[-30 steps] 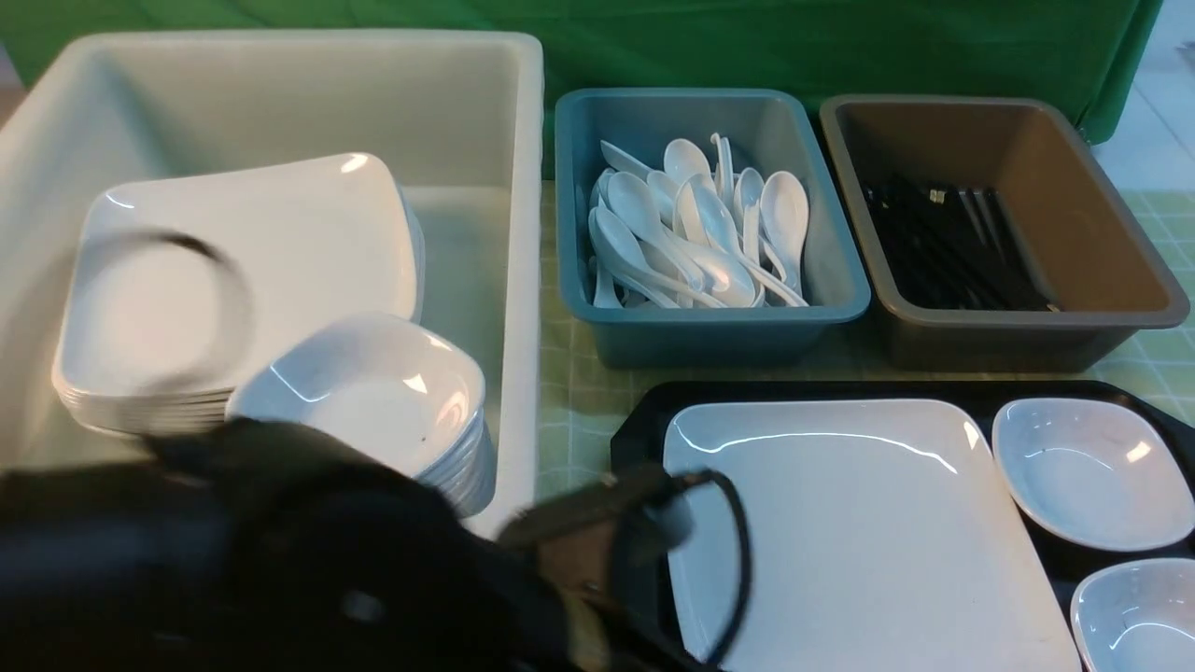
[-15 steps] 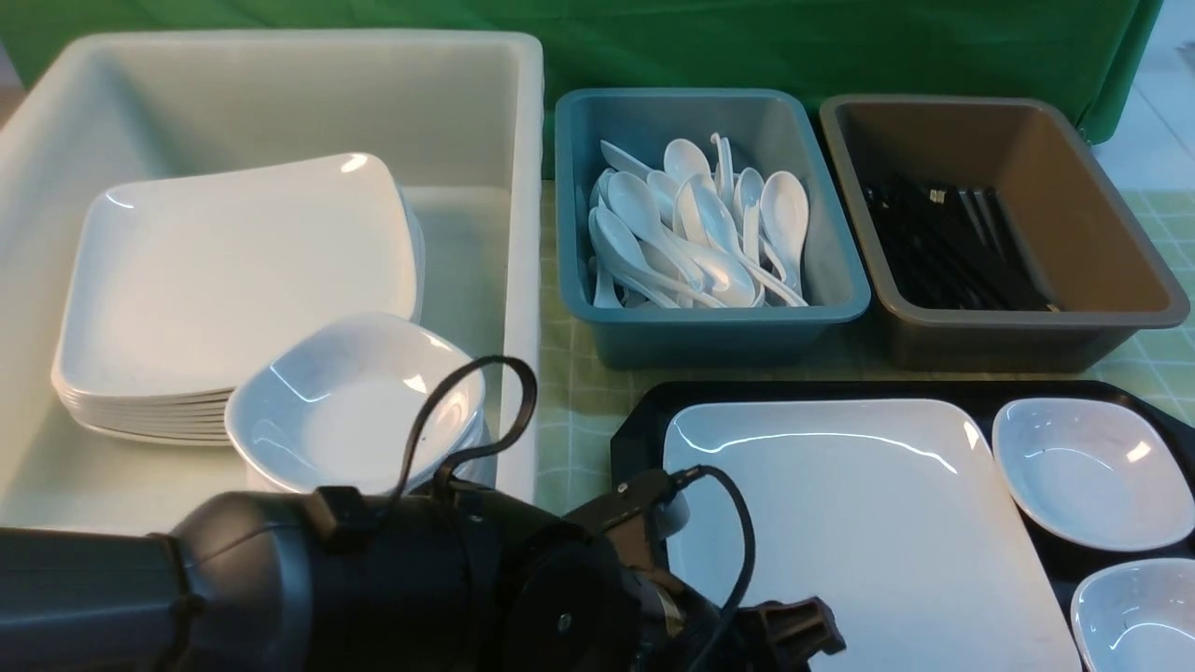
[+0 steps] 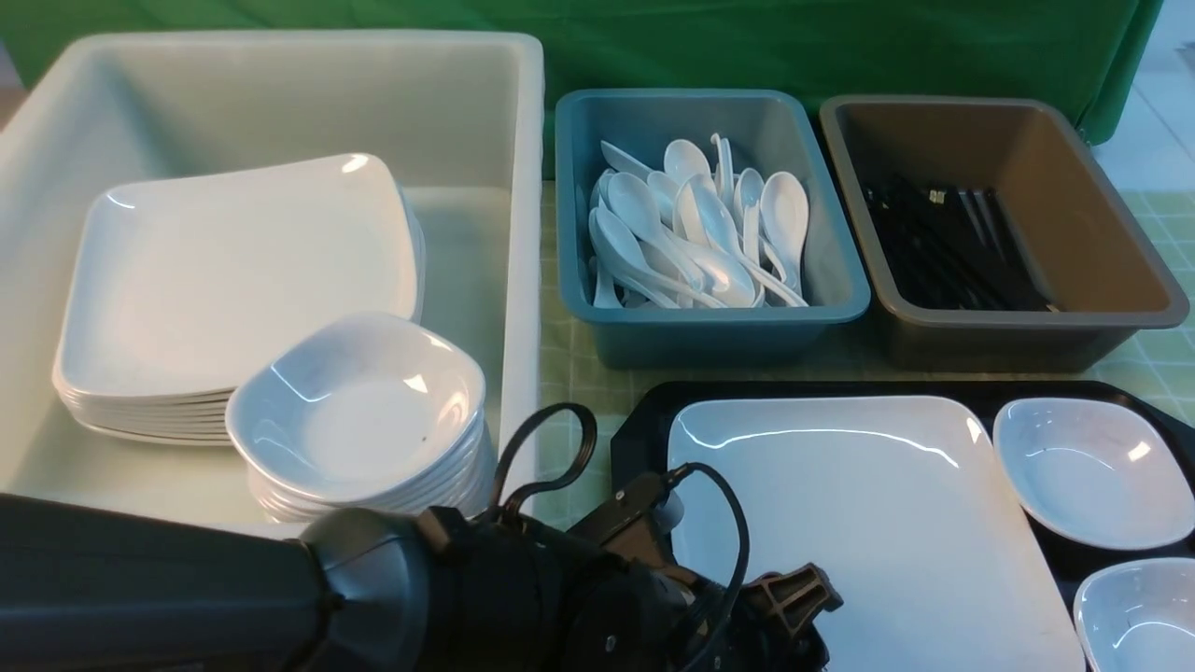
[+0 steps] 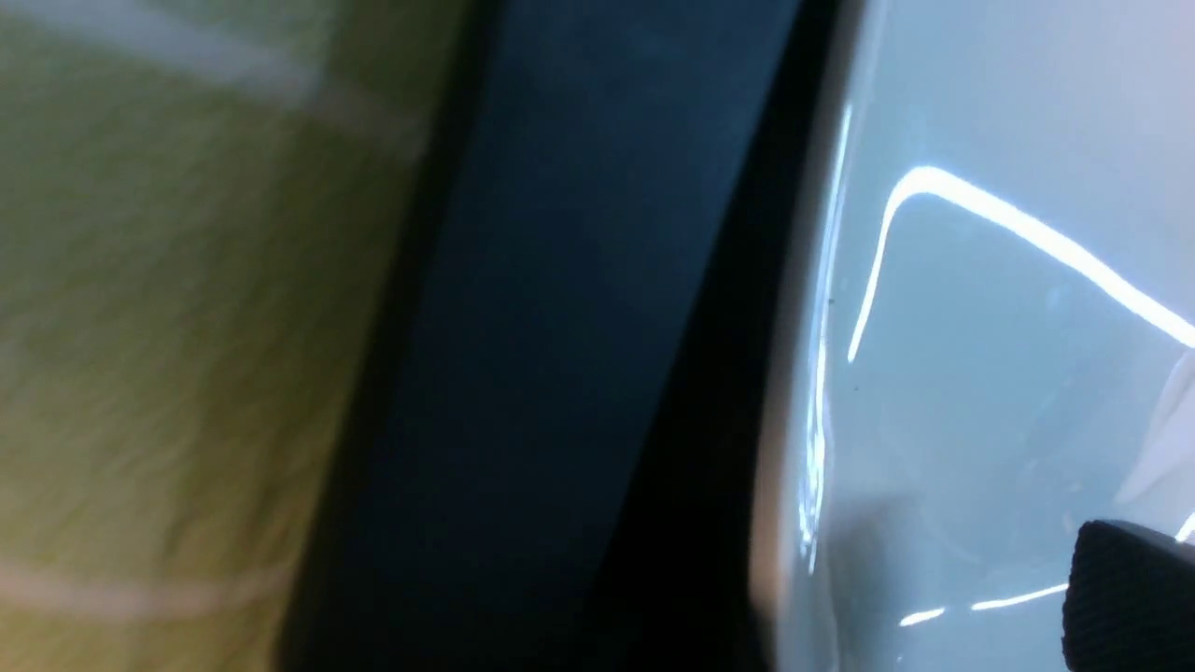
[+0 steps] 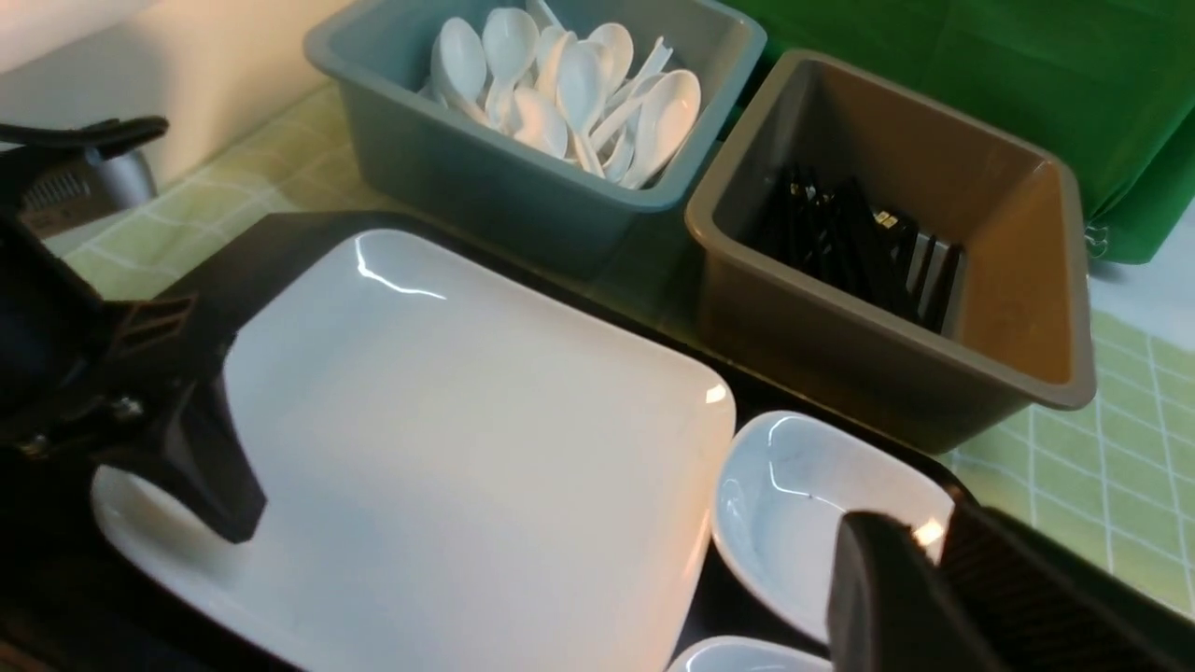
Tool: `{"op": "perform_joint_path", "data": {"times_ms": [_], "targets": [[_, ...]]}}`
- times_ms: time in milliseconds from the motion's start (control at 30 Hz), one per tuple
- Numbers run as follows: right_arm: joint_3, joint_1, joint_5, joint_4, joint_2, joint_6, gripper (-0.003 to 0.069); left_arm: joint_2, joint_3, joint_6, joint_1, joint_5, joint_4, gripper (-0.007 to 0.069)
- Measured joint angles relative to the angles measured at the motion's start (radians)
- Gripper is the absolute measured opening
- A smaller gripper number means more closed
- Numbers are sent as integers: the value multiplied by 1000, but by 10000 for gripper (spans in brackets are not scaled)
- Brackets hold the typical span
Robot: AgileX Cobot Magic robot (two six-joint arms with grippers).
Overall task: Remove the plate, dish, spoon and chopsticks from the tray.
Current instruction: Use the left arm to grab a plate from the dinner plate
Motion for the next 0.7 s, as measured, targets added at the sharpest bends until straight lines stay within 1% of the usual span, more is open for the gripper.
{"op": "perform_joint_path", "data": {"times_ms": [200, 333, 433, 467, 500, 533, 600, 700], "targets": [[0, 0, 0, 0, 0, 0, 101, 6, -1, -16, 0, -41, -1, 461], [0, 0, 0, 1, 0, 0, 104, 12, 0, -21, 0, -55, 2, 404], [0, 0, 0, 2, 0, 1, 109, 15, 9, -22, 0, -62, 38, 258], [0, 0, 0, 2, 0, 0, 109, 15, 10, -22, 0, -62, 46, 247], [0, 0, 0, 3, 0, 0, 113, 17, 10, -29, 0, -62, 59, 175], [0, 0, 0, 3, 0, 1, 114, 19, 10, -45, 1, -77, 60, 127], [0, 0, 0, 3, 0, 3, 115, 22, 10, -50, 7, -109, 67, 75], [0, 0, 0, 3, 0, 3, 116, 14, 9, -51, 5, -124, 75, 56]]}}
